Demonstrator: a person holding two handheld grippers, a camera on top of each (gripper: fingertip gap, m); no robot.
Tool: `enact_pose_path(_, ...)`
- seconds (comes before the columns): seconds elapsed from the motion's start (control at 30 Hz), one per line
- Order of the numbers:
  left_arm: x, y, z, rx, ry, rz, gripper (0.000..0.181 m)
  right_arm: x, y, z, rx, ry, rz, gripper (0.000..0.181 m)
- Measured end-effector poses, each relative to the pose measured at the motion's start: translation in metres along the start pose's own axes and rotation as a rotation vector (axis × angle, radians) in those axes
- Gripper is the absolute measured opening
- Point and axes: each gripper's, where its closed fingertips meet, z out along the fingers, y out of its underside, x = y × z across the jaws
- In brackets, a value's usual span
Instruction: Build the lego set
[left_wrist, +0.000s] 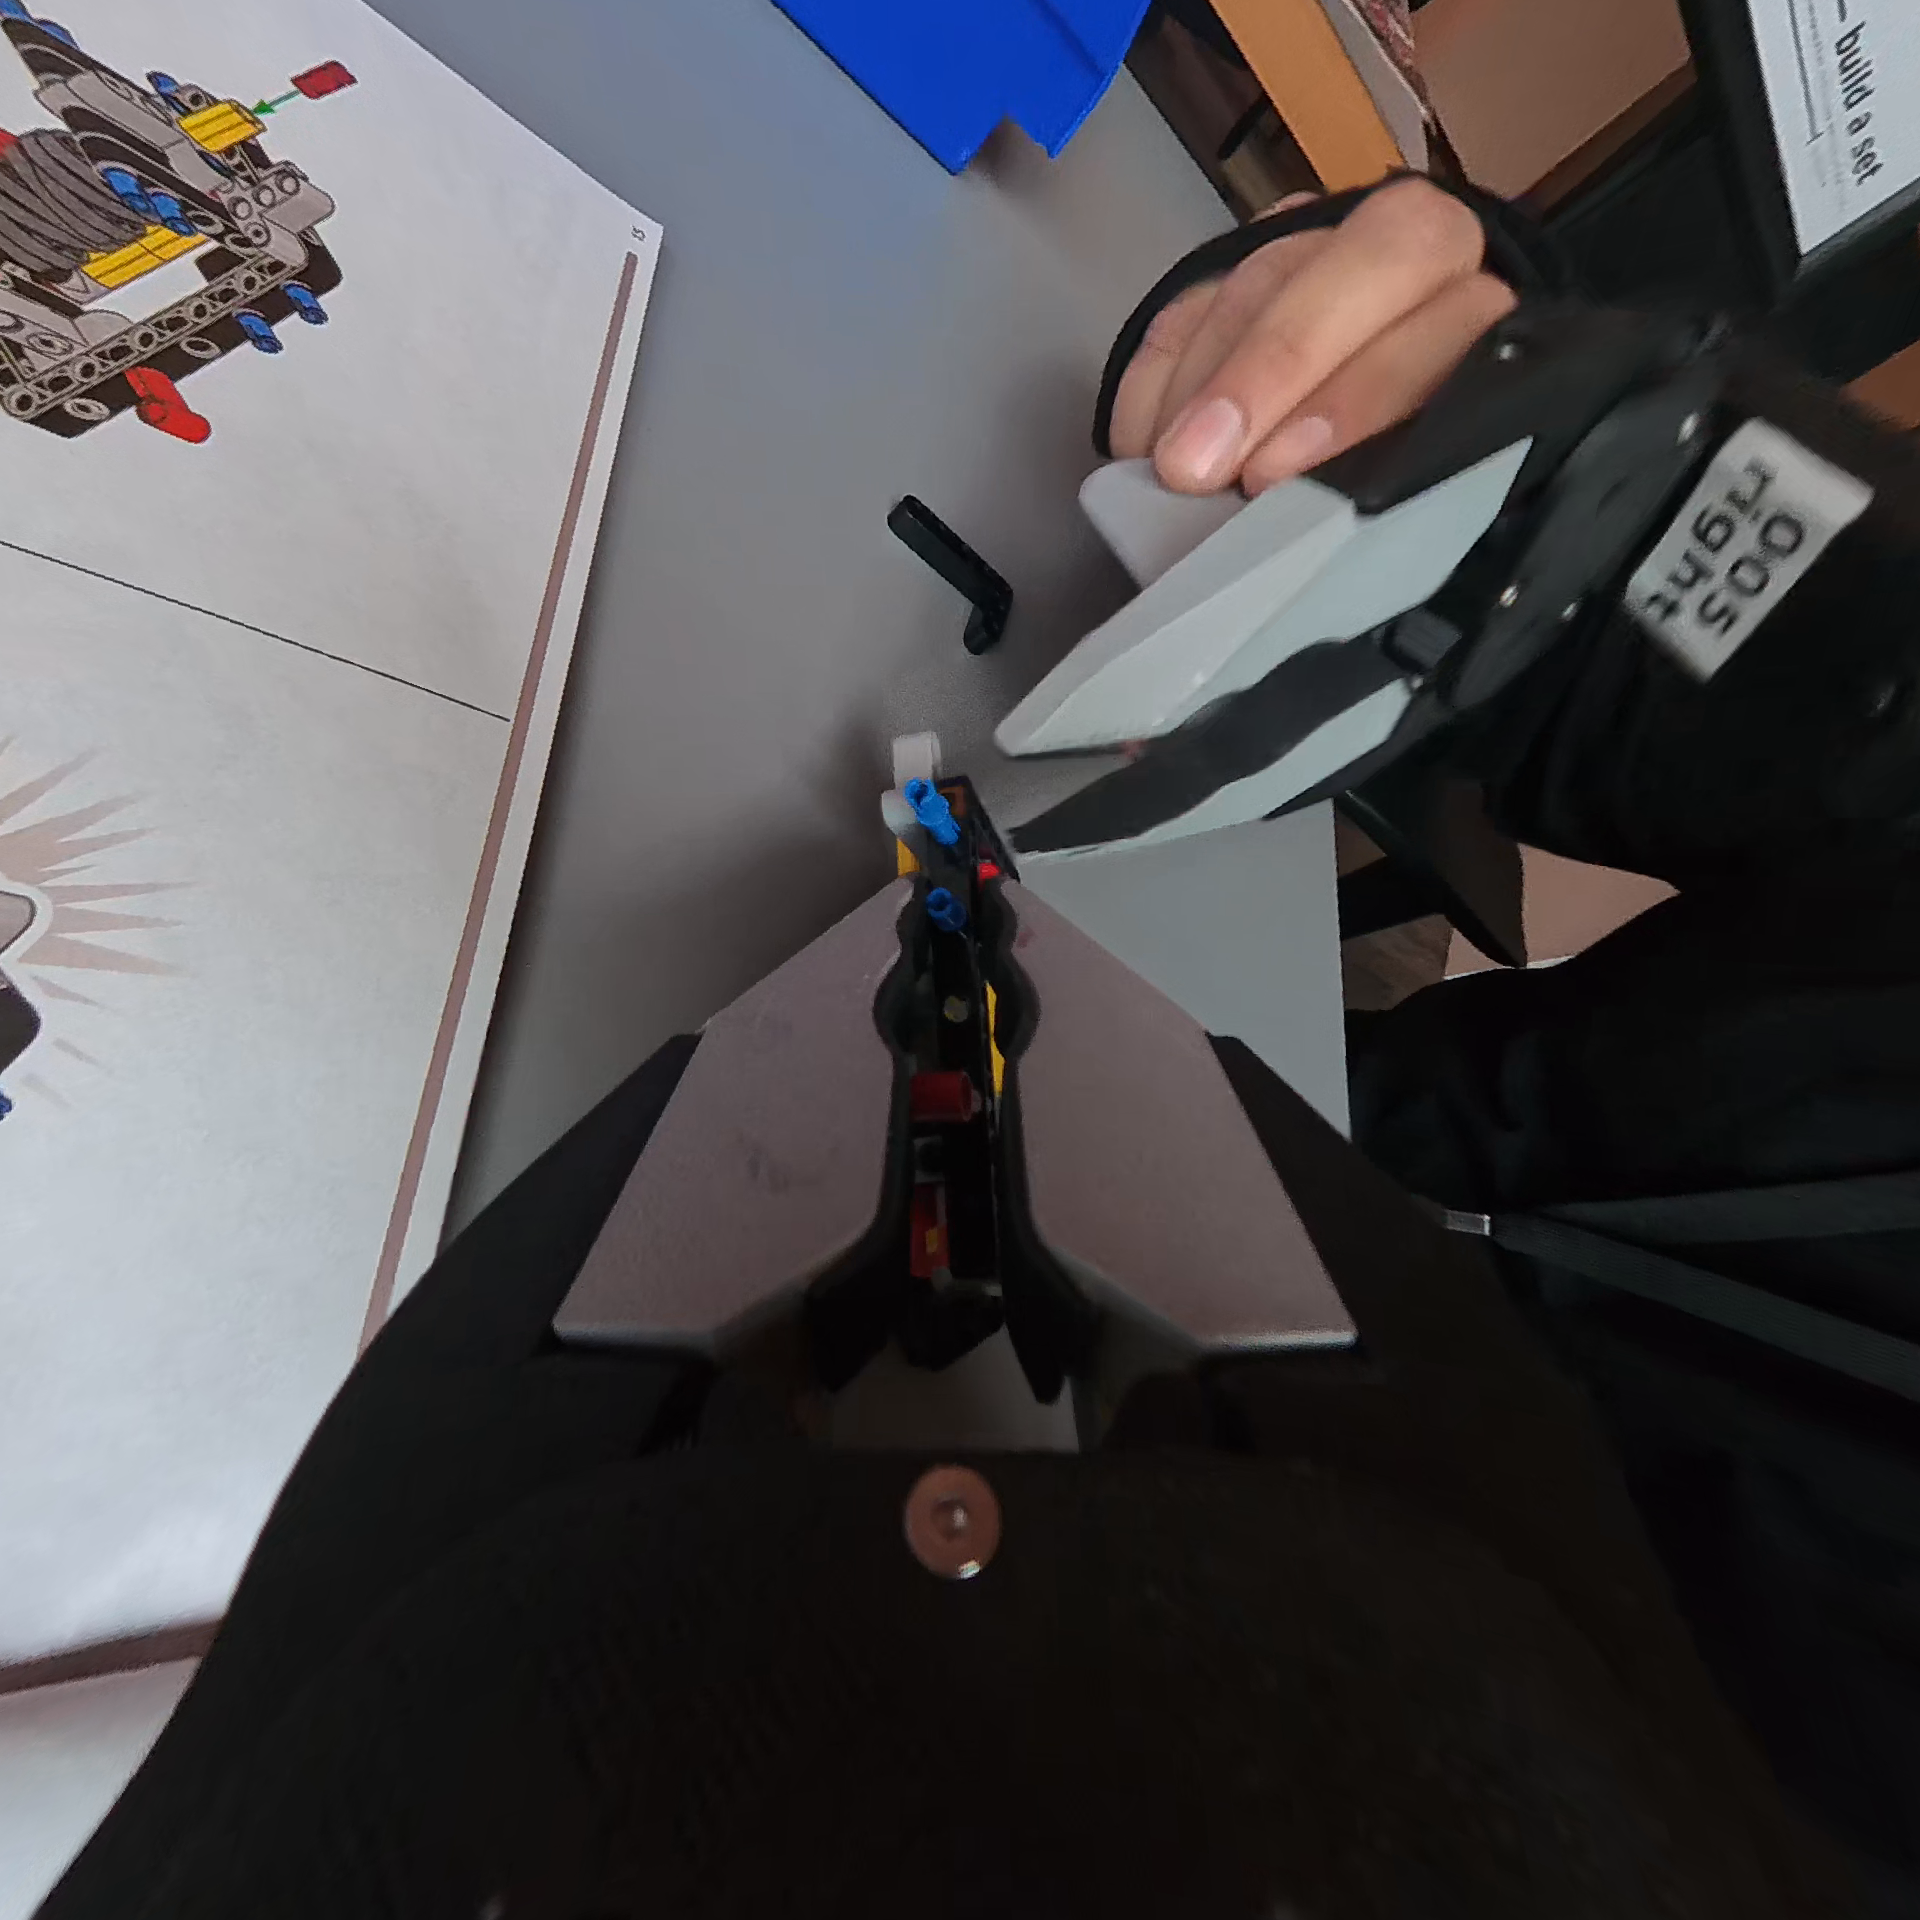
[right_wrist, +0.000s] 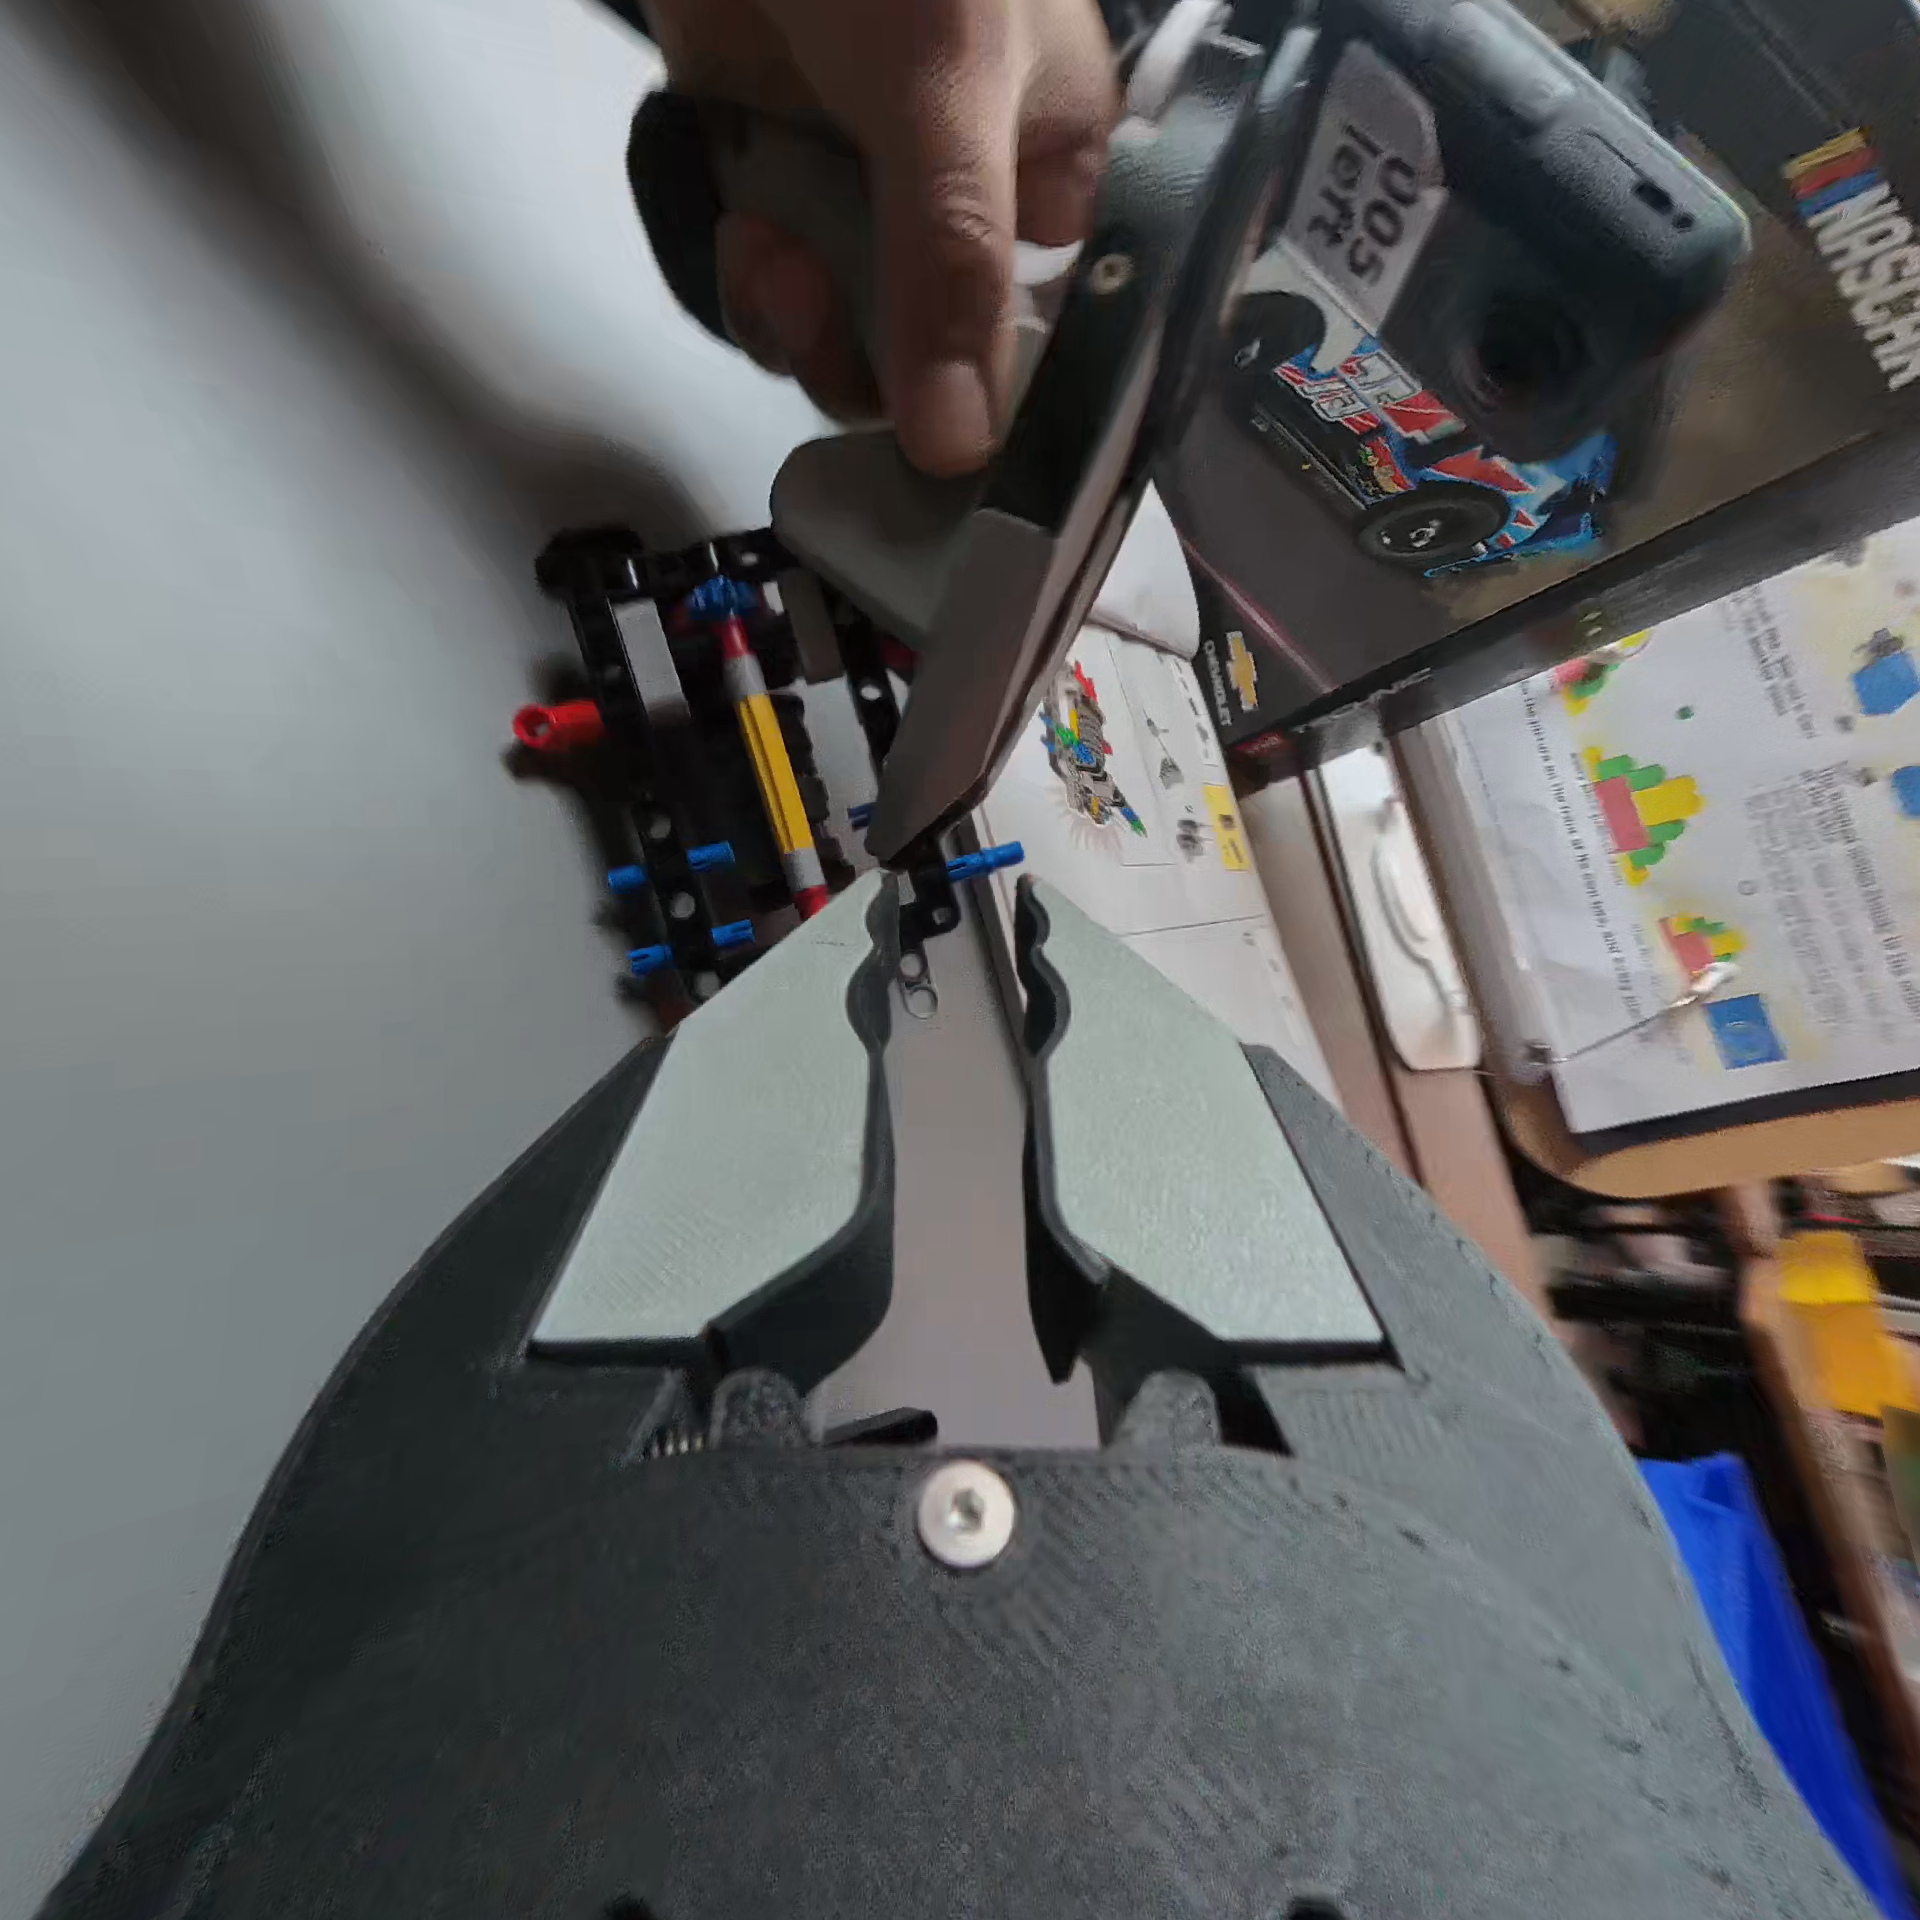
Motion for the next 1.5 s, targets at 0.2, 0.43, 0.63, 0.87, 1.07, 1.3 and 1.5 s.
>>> enact_pose_path(0.2,0.008,0.003,0.001,-0.037,-0.008,0.074,0.007,0.027,-0.016,-0.013,0.316,-0.325,0.724,0.02)
enact_pose_path(0.43,0.016,0.004,0.006,-0.051,-0.01,0.137,0.007,0.01,-0.012,0.001,0.278,-0.554,0.93,0.013)
enact_pose_path(0.63,0.018,0.003,0.006,-0.042,-0.049,0.198,0.007,-0.001,-0.011,0.0,0.243,-0.615,0.904,0.002)
enact_pose_path(0.87,0.02,0.004,0.01,-0.045,-0.05,0.203,0.006,-0.005,-0.007,-0.002,0.237,-0.588,0.854,0.001)
enact_pose_path(1.07,0.019,0.003,0.01,-0.042,-0.055,0.196,0.006,-0.005,-0.005,-0.001,0.22,-0.539,0.809,0.001)
enact_pose_path(1.3,0.019,0.007,0.011,-0.062,-0.049,0.196,0.006,-0.01,-0.005,-0.001,0.22,-0.59,0.875,0.001)
enact_pose_path(1.5,0.02,0.005,0.008,-0.055,-0.054,0.207,0.006,-0.014,-0.007,-0.002,0.223,-0.634,0.905,0.001)
